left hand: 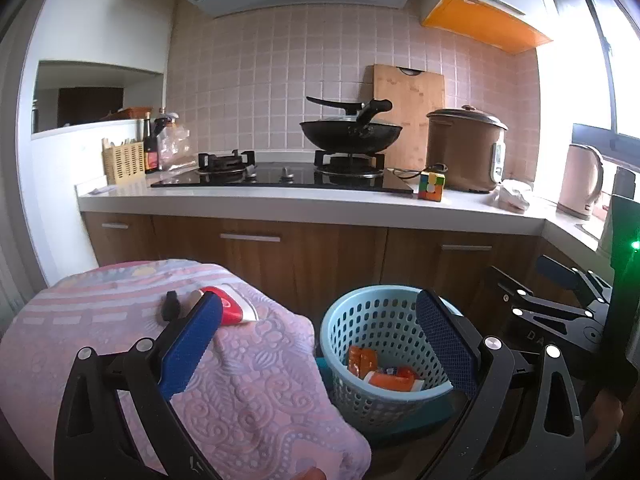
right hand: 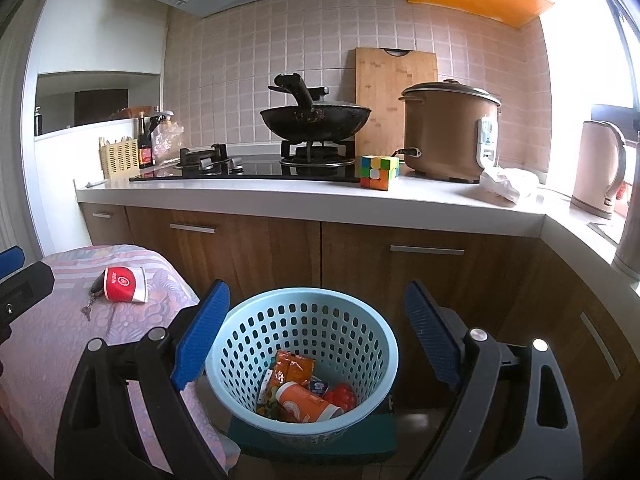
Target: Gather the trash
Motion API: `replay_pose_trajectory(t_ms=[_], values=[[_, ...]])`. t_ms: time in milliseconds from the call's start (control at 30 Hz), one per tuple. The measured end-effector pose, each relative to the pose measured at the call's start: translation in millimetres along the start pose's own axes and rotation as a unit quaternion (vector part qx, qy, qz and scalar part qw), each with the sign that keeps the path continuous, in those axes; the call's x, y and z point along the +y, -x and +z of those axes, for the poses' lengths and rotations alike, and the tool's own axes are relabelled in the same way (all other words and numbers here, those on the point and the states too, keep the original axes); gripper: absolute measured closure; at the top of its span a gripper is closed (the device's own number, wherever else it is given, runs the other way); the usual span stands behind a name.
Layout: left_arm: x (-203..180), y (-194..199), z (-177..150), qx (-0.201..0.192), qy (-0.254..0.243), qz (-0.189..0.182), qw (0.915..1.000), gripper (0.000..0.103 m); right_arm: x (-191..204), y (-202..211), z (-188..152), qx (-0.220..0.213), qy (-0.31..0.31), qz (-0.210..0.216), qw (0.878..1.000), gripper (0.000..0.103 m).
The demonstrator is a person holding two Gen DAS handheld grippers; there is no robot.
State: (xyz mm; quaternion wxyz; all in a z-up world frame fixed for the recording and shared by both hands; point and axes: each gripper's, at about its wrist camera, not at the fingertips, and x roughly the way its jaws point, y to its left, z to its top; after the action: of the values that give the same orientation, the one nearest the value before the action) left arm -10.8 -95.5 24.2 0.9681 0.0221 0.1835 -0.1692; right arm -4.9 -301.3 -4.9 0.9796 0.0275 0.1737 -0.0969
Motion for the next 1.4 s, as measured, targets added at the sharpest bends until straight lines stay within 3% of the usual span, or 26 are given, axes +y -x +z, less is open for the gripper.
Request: replay_pose_trajectory(t_ms=[933,1400], values=[[1,-1,-4,0.012,-0.024,0.018,0.9995,0.009,13,0,3,0.009,0.019,0.002,1.000,0.018],[-8,-11,2,0.023,-0.026,0.006,0.9994,0.009,-4,-1,4,0.012,-0.002,-0.006,1.000,0.018]])
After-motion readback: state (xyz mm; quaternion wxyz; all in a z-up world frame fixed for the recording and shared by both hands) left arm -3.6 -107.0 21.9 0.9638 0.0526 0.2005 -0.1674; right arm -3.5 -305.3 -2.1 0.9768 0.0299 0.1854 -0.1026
